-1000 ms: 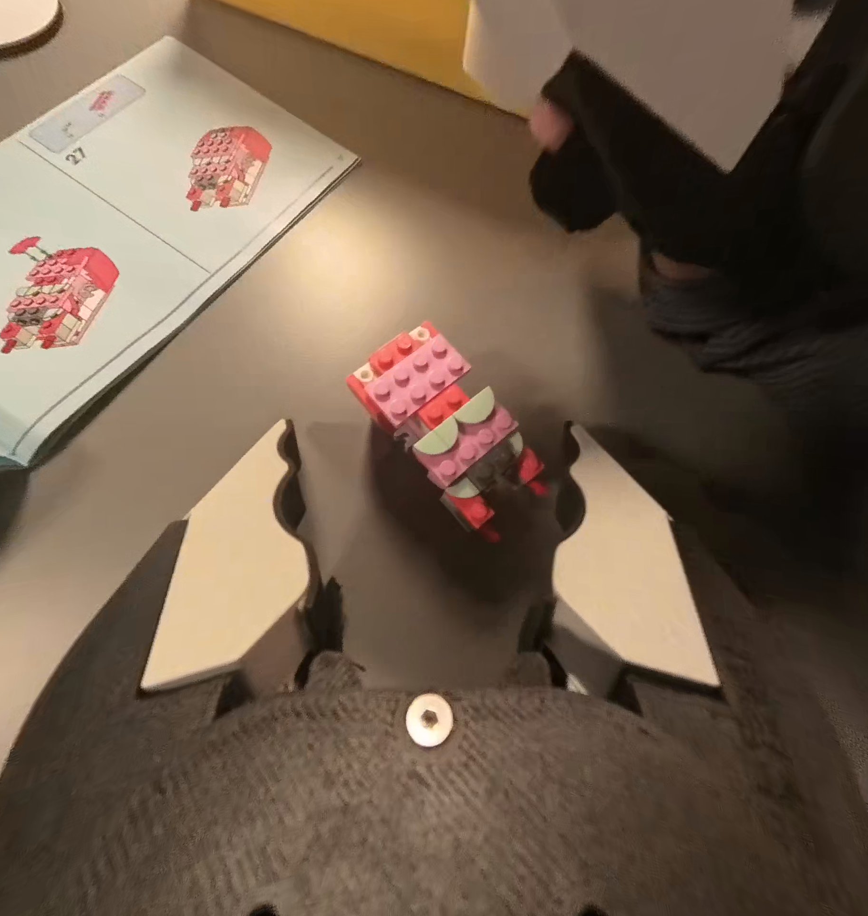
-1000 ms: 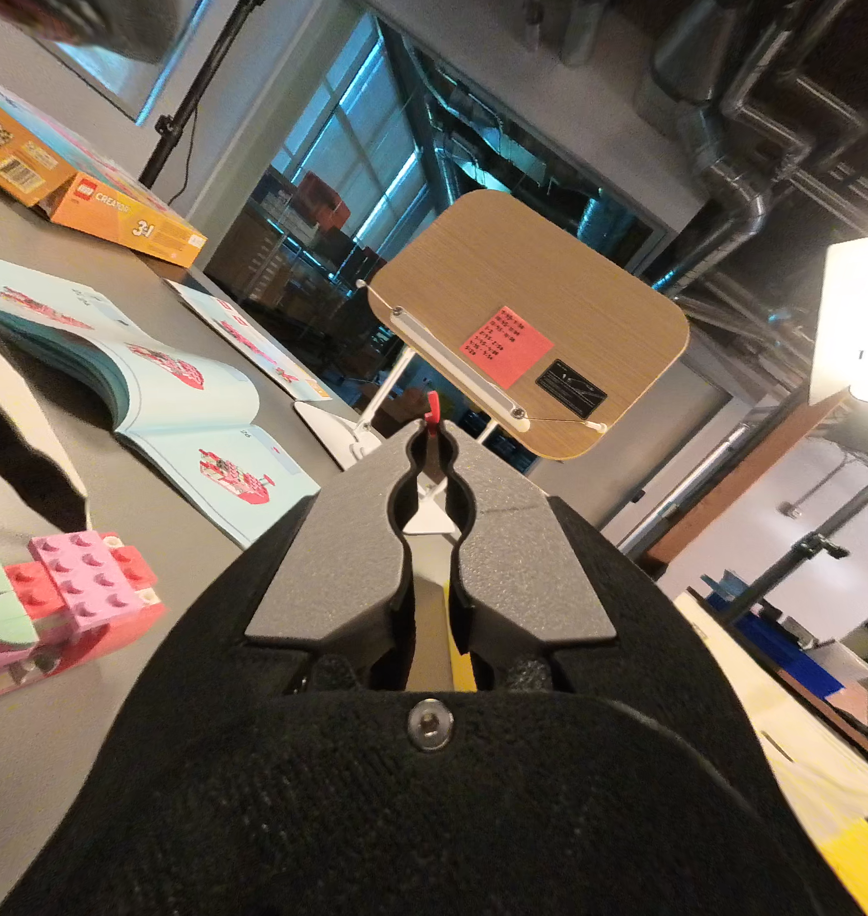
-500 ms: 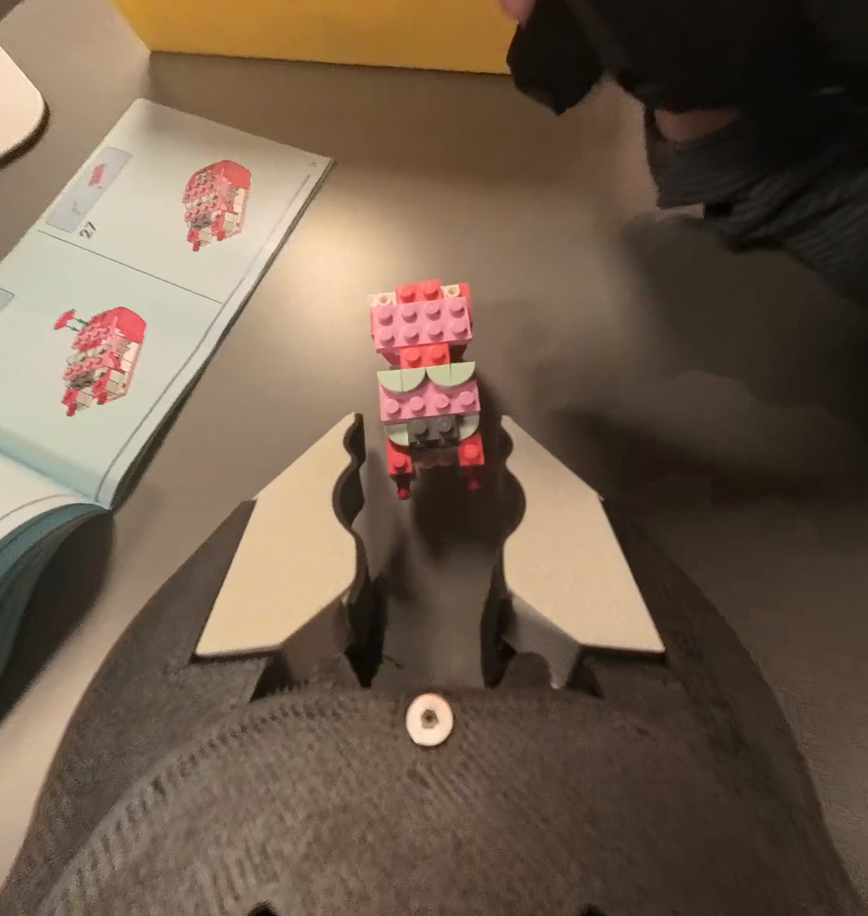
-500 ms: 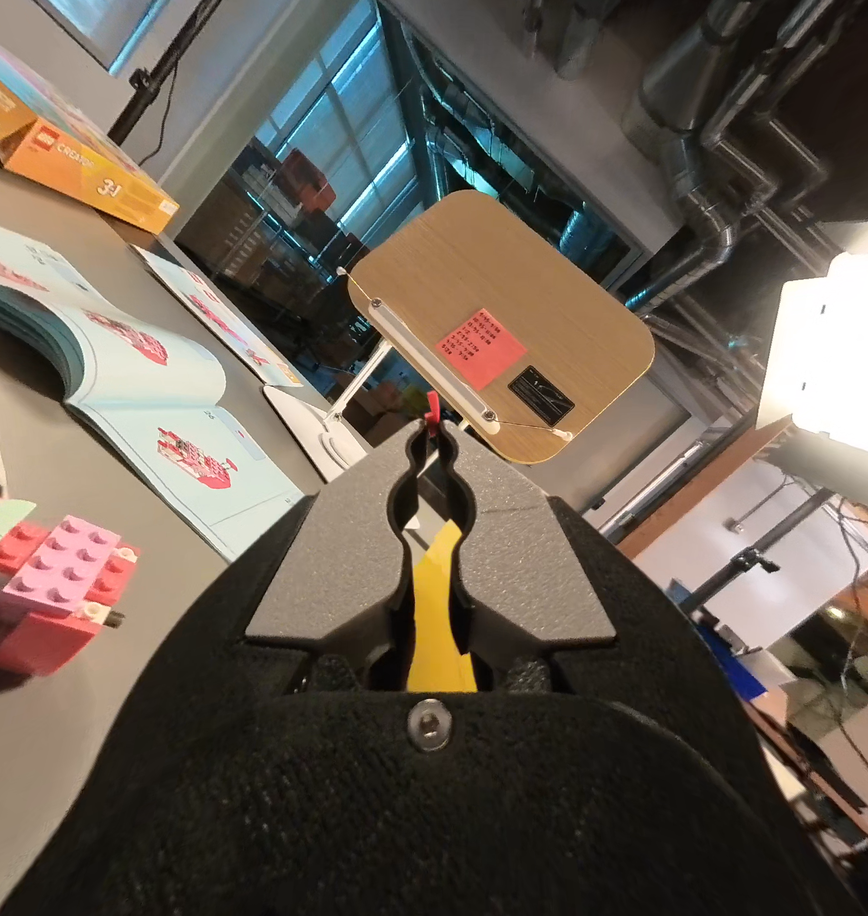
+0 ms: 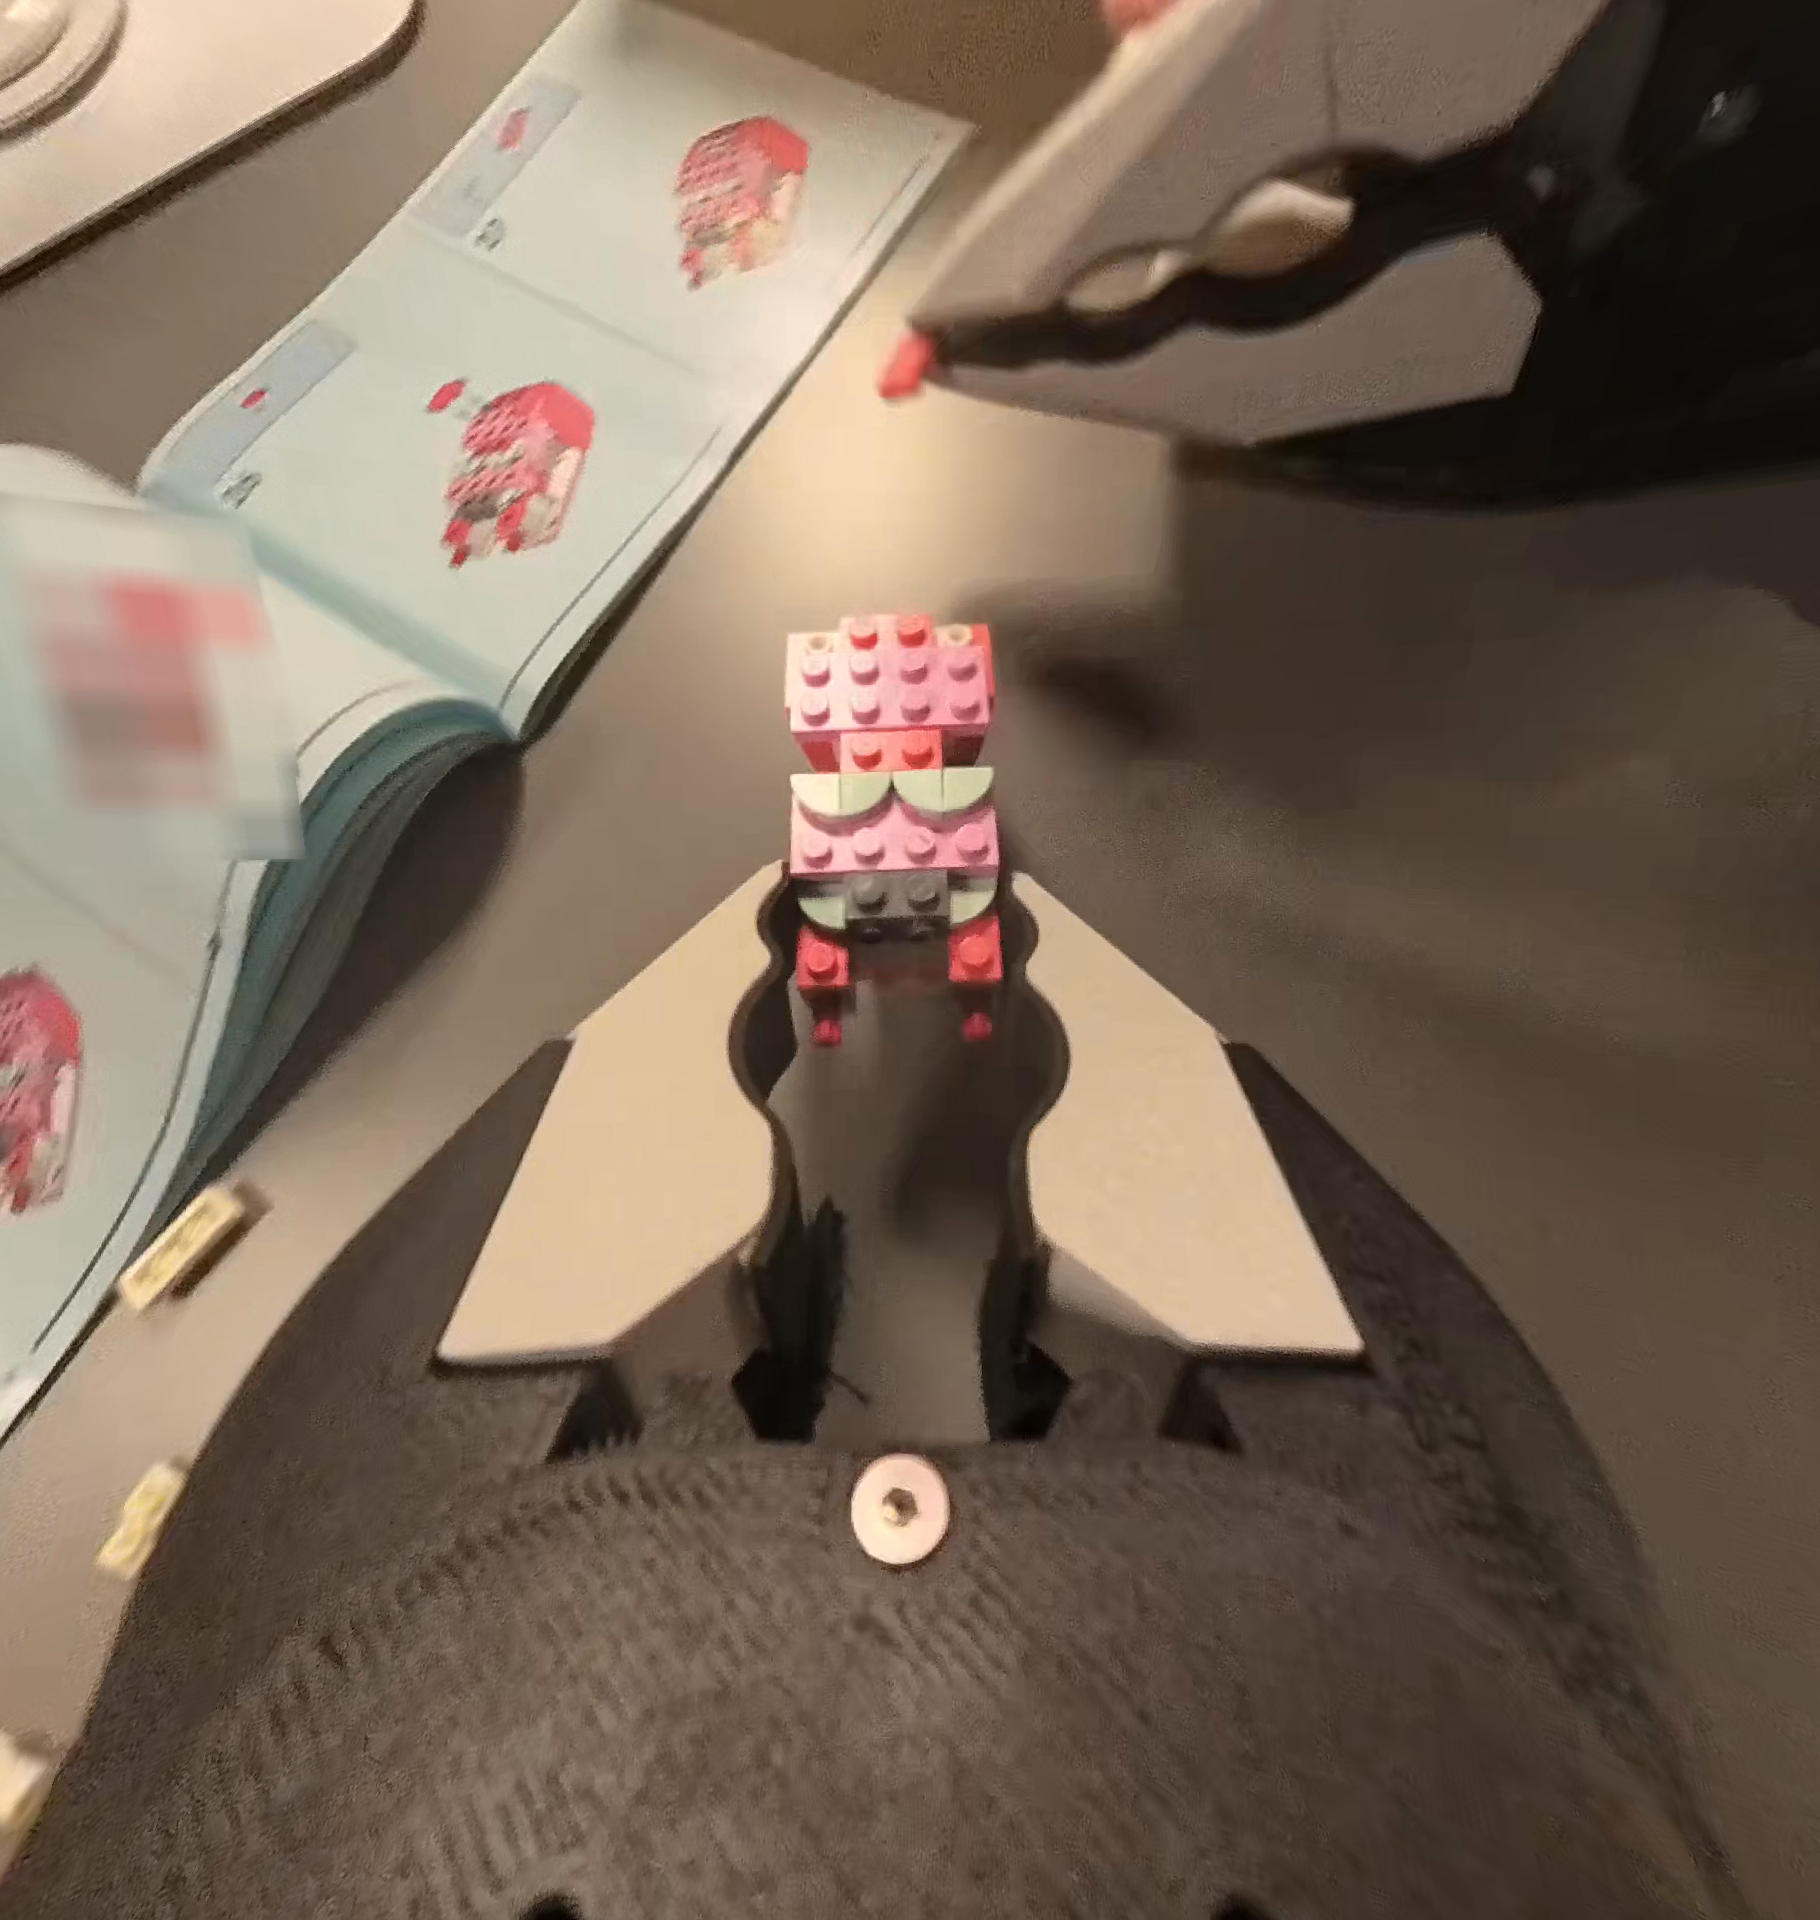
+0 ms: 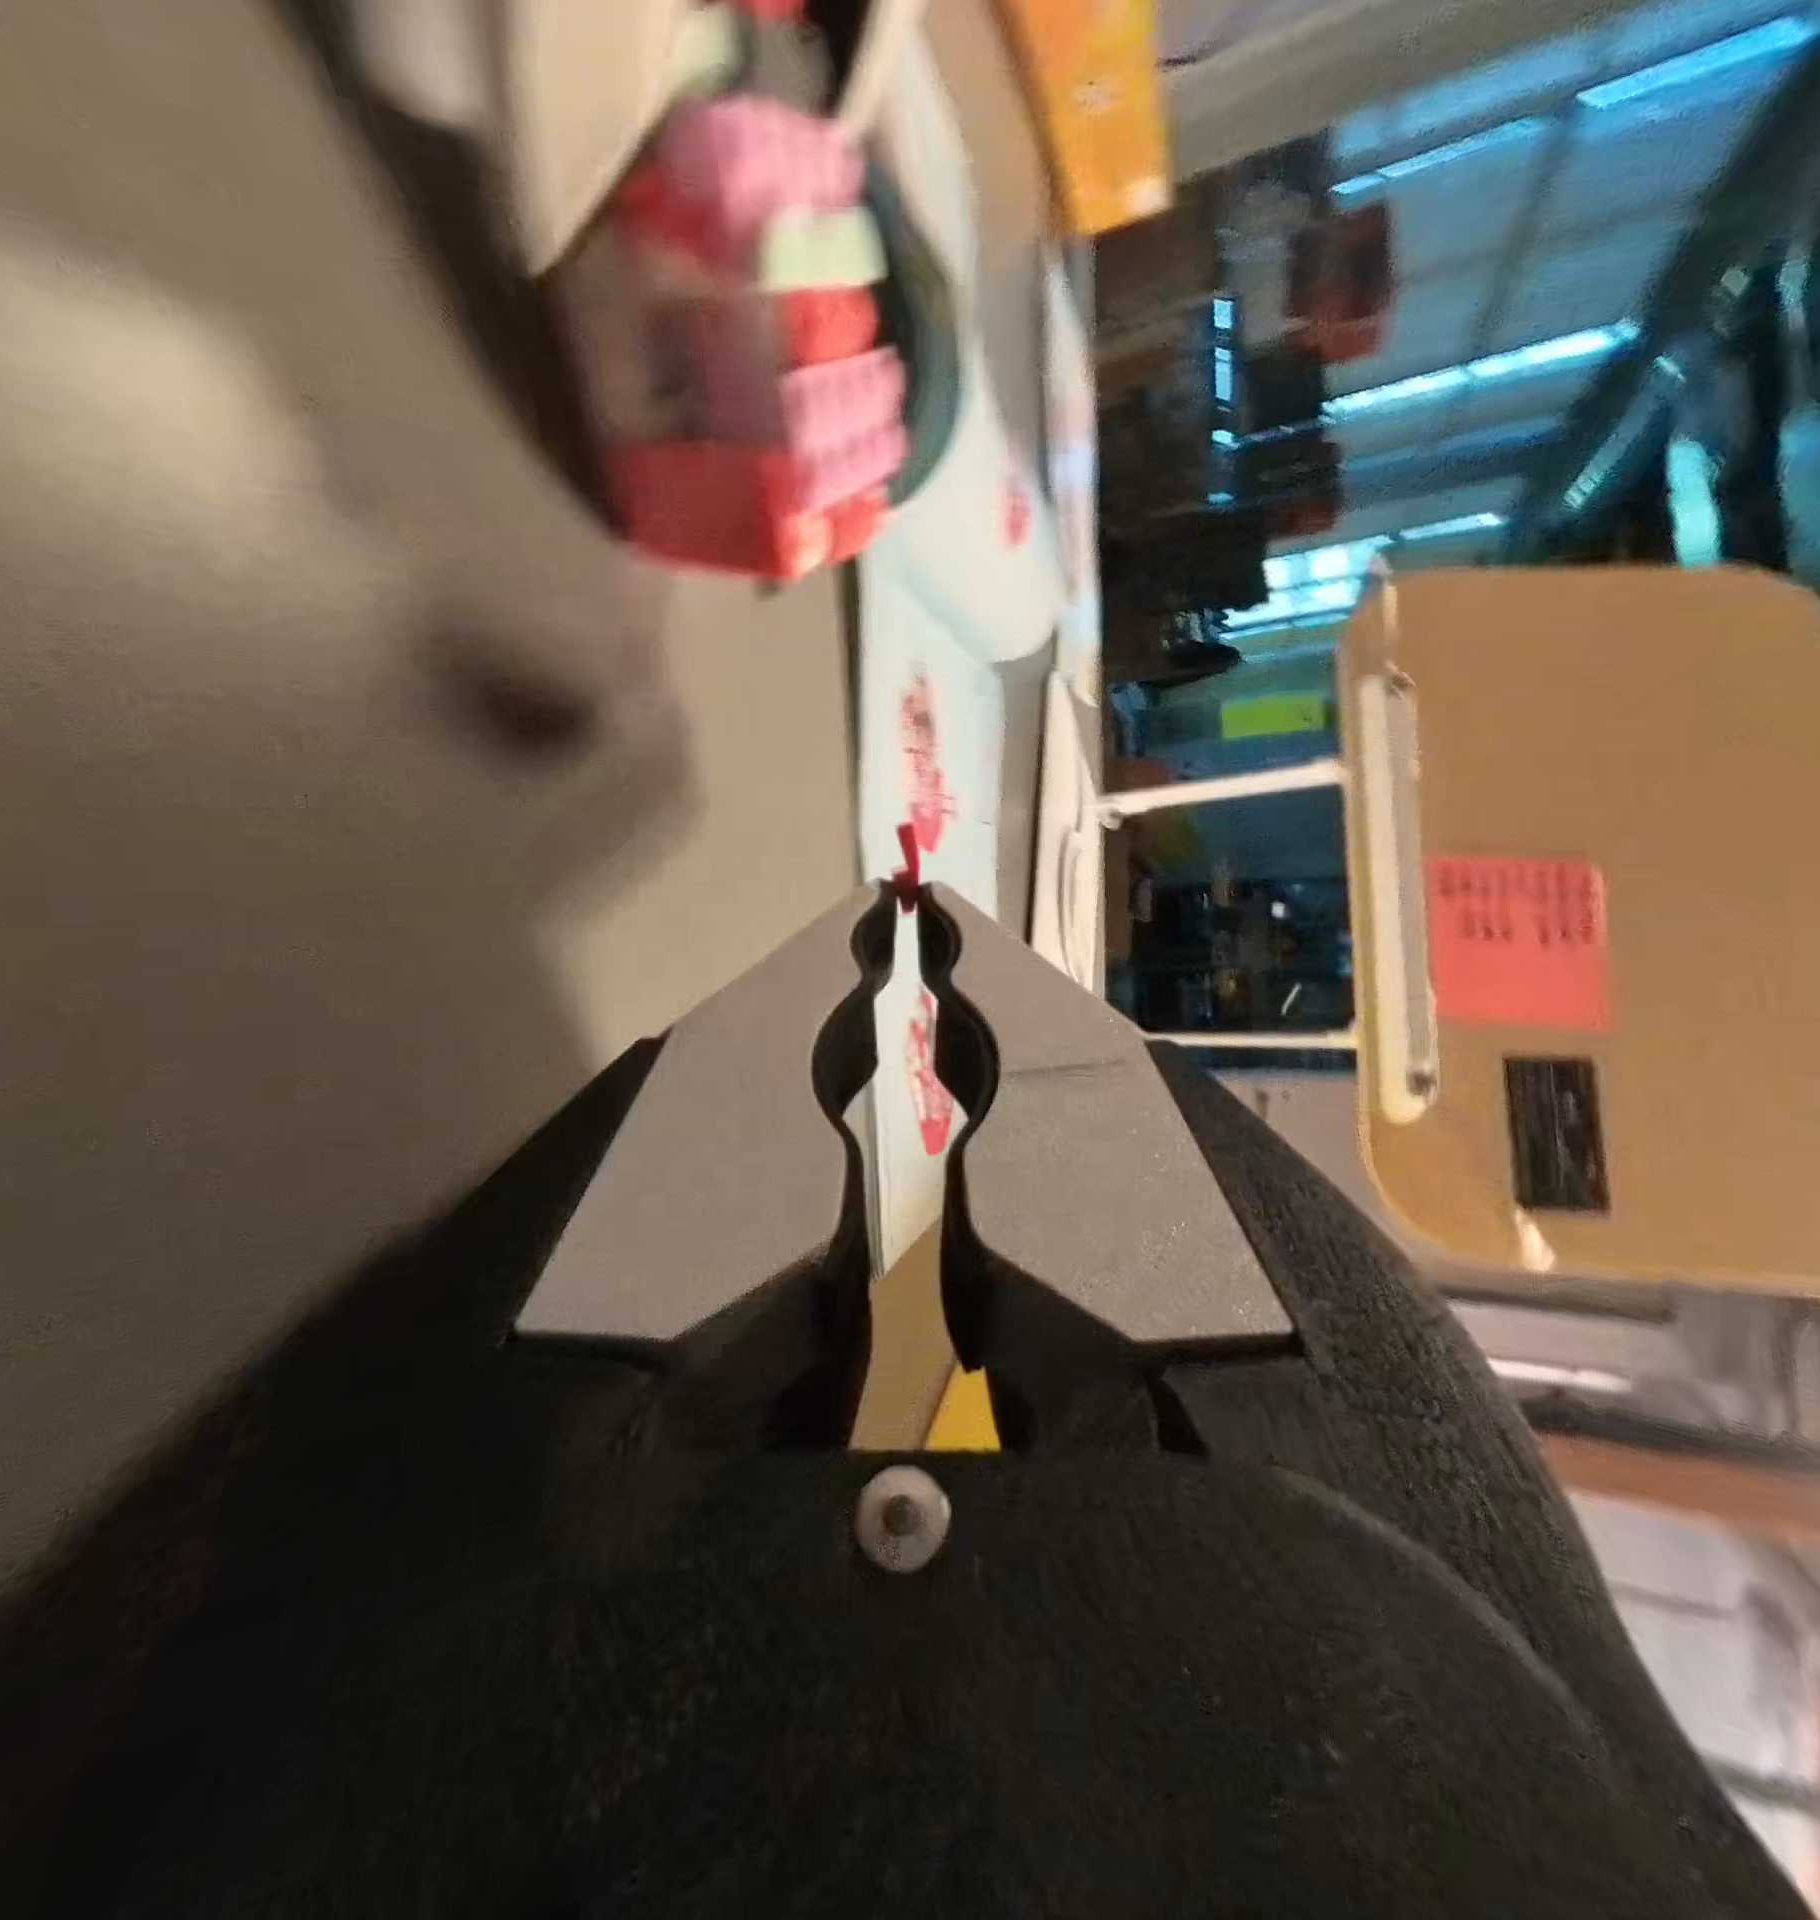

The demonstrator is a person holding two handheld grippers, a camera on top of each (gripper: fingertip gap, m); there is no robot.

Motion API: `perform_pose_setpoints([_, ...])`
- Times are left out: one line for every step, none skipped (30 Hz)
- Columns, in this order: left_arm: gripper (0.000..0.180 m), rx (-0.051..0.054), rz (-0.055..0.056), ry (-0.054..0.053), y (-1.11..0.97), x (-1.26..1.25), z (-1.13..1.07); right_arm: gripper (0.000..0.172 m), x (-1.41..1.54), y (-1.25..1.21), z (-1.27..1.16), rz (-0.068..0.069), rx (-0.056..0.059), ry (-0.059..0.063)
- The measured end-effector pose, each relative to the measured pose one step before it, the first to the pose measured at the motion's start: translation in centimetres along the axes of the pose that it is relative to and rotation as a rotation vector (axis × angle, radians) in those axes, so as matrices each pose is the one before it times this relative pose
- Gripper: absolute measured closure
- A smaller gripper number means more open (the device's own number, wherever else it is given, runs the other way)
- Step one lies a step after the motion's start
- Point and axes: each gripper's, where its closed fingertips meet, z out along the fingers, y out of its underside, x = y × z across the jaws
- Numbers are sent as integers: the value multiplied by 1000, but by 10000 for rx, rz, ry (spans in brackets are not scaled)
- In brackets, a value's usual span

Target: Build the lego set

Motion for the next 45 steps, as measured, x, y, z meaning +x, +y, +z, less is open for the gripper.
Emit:
perform_pose_setpoints([145,31,-139,-46,235,-395,-490,170,-825,-98,219,-691,-183,-421])
perform_pose_setpoints([145,38,-104,-21,145,-317,-461,170,-734,-26,196,-745,-245,-430])
perform_pose_setpoints([145,8,-83,0,106,-230,-399,170,-472,101,228,-874,-274,-275])
perform_pose_setpoints([145,8,-32,7,31,-162,-334,170,-380,201,250,-981,-253,-210])
perform_pose_setpoints([145,-5,15,9,10,-109,-269,170,-148,172,256,-881,-179,-76])
perform_pose_setpoints([145,-14,39,-7,8,-100,-207,170,5,47,136,-747,-43,-48])
perform_pose_setpoints([145,-10,41,-24,-21,-89,-169,170,-42,-20,19,-595,57,-165])
perform_pose_setpoints([145,15,28,-19,-48,-77,-130,170,-98,-57,-69,-422,116,-230])
perform_pose_setpoints([145,38,-16,7,-73,-28,-120,169,-76,-80,-129,-301,155,-206])
perform_pose_setpoints([145,78,-37,50,-136,46,-100,168,-94,42,-140,-263,68,-190])
perform_pose_setpoints([145,109,-29,73,-159,93,-75,165,-152,247,-162,-302,-65,-201])
perform_pose_setpoints([145,95,-19,71,-128,86,-41,162,-178,249,-223,-282,-53,-199])
perform_pose_setpoints([145,74,-5,51,-79,37,-2,159,-232,141,-324,-160,38,-230])
perform_pose_setpoints([145,66,19,37,-33,25,26,156,-240,94,-388,-4,78,-236])
perform_pose_setpoints([145,82,14,29,-25,21,33,152,-211,66,-410,111,86,-213])
perform_pose_setpoints([145,106,-4,59,-19,70,18,147,-281,89,-457,221,86,-277])
perform_pose_setpoints([145,168,-29,81,-78,105,11,142,-283,171,-495,436,68,-324])
perform_pose_setpoints([145,217,-34,115,-123,160,-23,138,-69,128,-501,800,122,-276])
perform_pose_setpoints([145,252,-11,171,-137,235,-71,136,118,-247,-565,1254,383,-281])
perform_pose_setpoints([145,292,-8,261,-198,353,-103,134,107,-897,-615,1645,741,-439])
perform_pose_setpoints([145,329,-26,355,-252,464,-118,131,-84,-1613,-646,1856,1076,-652])
perform_pose_setpoints([145,324,-126,376,-276,468,-129,121,-331,-2174,-597,1805,1300,-802])
perform_pose_setpoints([145,329,-57,557,-304,710,-150,114,-455,-2355,-502,1523,1359,-775])
perform_pose_setpoints([145,320,-30,667,-326,889,-151,111,-616,-2079,-318,1156,1176,-759])
perform_pose_setpoints([145,305,-57,590,-360,806,-127,109,-568,-1560,-101,844,844,-649])
perform_pose_setpoints([145,245,69,602,-320,899,-127,107,-556,-1072,46,600,529,-580])
perform_pose_setpoints([145,160,75,480,-257,775,-65,104,-582,-770,114,390,340,-529])
perform_pose_setpoints([145,73,63,348,-184,624,-18,102,-576,-529,186,172,187,-440])
perform_pose_setpoints([145,62,104,255,-192,533,-6,100,-507,-185,237,-33,-31,-332])
perform_pose_setpoints([145,74,122,161,-217,424,-15,102,-292,71,249,-138,-204,-143])
perform_pose_setpoints([145,85,101,88,-247,299,-52,110,-118,219,207,-187,-282,-18])
perform_pose_setpoints([145,112,40,39,-278,187,-105,119,-87,177,130,-190,-214,7])
perform_pose_setpoints([145,119,-29,34,-276,113,-141,122,44,88,86,-142,-126,73])
perform_pose_setpoints([145,155,-33,21,-298,73,-164,122,79,-62,69,-34,-9,74])
perform_pose_setpoints([145,165,-30,6,-278,31,-185,121,46,-144,53,57,60,21])
perform_pose_setpoints([145,142,-44,9,-222,14,-174,118,31,-207,57,98,115,5])
perform_pose_setpoints([145,128,-49,28,-197,40,-144,117,10,-263,42,120,163,-11])
perform_pose_setpoints([145,143,-36,-2,-207,10,-132,117,7,-231,32,125,147,-16])
perform_pose_setpoints([145,143,-14,2,-194,17,-94,117,58,-235,34,103,148,10])
perform_pose_setpoints([145,151,-10,33,-212,74,-63,123,46,-208,5,69,141,16])
perform_pose_setpoints([145,155,-29,37,-218,67,-44,133,151,-151,-29,29,118,92])
perform_pose_setpoints([145,151,-50,58,-202,101,-16,134,89,-101,-46,-29,77,46])
perform_pose_setpoints([145,86,-50,-7,-105,-11,-12,135,49,-81,-82,13,53,0])
perform_pose_setpoints([145,71,-73,-9,-97,-25,7,135,-3,-115,-110,90,80,-46])
perform_pose_setpoints([145,157,-109,6,-211,-6,-13,135,23,-228,-163,149,176,-49])
